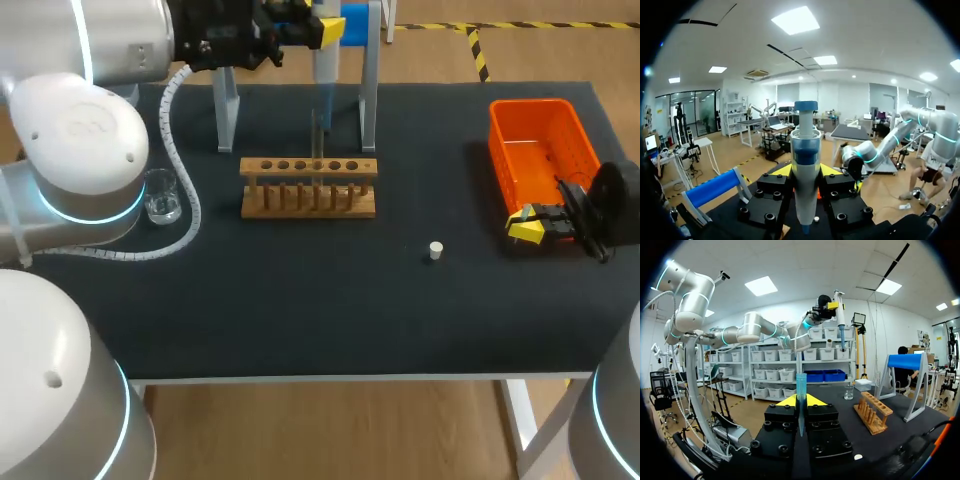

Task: Invert the test tube, pick up the pipette, mount the tip to pipette, aspirate from beaker and dispense into the tube, eject the tip, return the pipette, and cap with the stopper.

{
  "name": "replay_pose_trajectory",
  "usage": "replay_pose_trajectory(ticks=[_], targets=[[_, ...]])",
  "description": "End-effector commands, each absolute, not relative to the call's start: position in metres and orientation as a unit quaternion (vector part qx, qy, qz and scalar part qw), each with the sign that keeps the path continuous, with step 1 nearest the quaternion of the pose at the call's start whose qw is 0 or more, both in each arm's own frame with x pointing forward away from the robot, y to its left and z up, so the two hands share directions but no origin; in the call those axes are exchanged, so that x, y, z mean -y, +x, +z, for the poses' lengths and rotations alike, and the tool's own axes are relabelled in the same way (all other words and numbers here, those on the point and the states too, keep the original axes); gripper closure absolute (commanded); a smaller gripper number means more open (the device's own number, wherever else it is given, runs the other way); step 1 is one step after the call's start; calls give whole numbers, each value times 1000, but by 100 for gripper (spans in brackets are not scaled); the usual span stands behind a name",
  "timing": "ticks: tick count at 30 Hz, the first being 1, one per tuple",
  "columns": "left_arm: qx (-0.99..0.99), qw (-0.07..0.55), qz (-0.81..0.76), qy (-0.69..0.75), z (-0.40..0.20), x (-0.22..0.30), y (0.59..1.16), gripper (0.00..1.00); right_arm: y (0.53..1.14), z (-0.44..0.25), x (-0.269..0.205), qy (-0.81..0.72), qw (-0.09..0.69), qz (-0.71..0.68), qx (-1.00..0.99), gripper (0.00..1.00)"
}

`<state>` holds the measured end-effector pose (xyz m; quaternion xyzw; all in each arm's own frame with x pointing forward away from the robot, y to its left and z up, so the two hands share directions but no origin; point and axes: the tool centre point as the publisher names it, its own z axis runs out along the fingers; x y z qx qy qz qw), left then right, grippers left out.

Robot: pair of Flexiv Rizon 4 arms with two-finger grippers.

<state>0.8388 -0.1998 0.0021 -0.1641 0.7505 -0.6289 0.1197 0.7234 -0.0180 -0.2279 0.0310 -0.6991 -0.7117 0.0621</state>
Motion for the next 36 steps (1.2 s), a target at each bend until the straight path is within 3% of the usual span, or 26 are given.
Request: replay_pose_trajectory(ticks=[1, 19, 36], targets=[[-754, 112, -622, -180, 7, 206, 838, 100, 723, -228, 18, 31, 62, -711, 699, 100], [-756, 95, -622, -177, 8, 209, 835, 100, 723, -228, 18, 31, 62, -711, 699, 100], [-747, 118, -637, -149, 12, 217, 836, 100, 723, -228, 18, 31, 62, -711, 699, 100]])
